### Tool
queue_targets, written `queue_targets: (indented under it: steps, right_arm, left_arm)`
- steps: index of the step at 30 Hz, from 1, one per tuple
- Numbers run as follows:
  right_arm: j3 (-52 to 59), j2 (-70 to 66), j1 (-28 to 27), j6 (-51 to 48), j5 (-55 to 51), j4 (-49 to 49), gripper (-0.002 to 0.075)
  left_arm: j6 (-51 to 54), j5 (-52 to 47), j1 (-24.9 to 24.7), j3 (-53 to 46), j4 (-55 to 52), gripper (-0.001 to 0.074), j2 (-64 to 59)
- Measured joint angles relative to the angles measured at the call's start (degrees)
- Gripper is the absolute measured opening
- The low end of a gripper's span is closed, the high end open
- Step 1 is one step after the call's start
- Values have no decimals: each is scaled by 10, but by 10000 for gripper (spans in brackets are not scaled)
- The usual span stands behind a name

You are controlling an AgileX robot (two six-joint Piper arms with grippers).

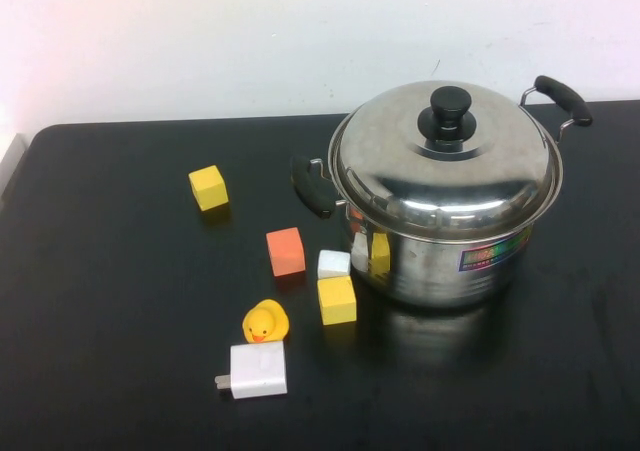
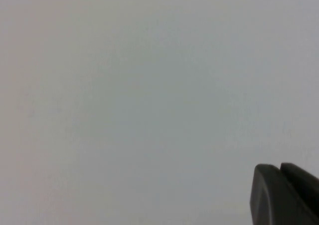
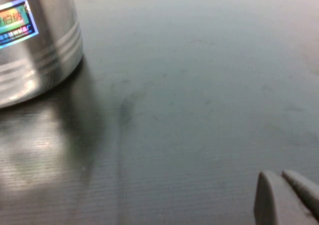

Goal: Cover the pot

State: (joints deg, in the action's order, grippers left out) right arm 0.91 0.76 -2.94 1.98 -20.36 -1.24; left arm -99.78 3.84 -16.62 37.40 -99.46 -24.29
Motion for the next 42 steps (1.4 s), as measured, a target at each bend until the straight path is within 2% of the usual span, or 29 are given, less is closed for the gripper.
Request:
queue_targets:
  steps: [8, 10, 12, 15, 17, 19, 20, 23, 27, 34, 42]
  right_arm:
    - [0, 0, 0, 0, 0, 0, -2]
    - [0, 0, 0, 0, 0, 0, -2]
    - [0, 0, 0, 0, 0, 0, -2]
    - [0, 0, 0, 0, 0, 0, -2]
    - [0, 0, 0, 0, 0, 0, -2]
    - [0, 0, 0, 0, 0, 0, -2]
    - [0, 0, 0, 0, 0, 0, -2]
    - [0, 0, 0, 0, 0, 0, -2]
    - [0, 0, 0, 0, 0, 0, -2]
    - [0, 0, 0, 0, 0, 0, -2]
    - [0, 0, 0, 0, 0, 0, -2]
  left_arm:
    - [-19, 26, 0, -30, 2, 0, 56]
    - [-20, 16, 0, -36, 40, 0, 63]
    - [27, -9, 0, -44, 131, 0, 67]
    - [240, -76, 0, -63, 382, 0, 82]
    - [425, -146, 2, -75, 571, 0, 100]
    - [574, -231, 7, -88, 709, 0, 123]
    - [641, -273, 10, -96, 767, 0, 138]
    - [757, -345, 22, -129, 864, 0, 191]
    - [800, -324, 46, -195, 892, 0, 246]
    - [805, -173, 102, -318, 901, 0, 250]
    - [794, -156, 124, -366, 902, 0, 250]
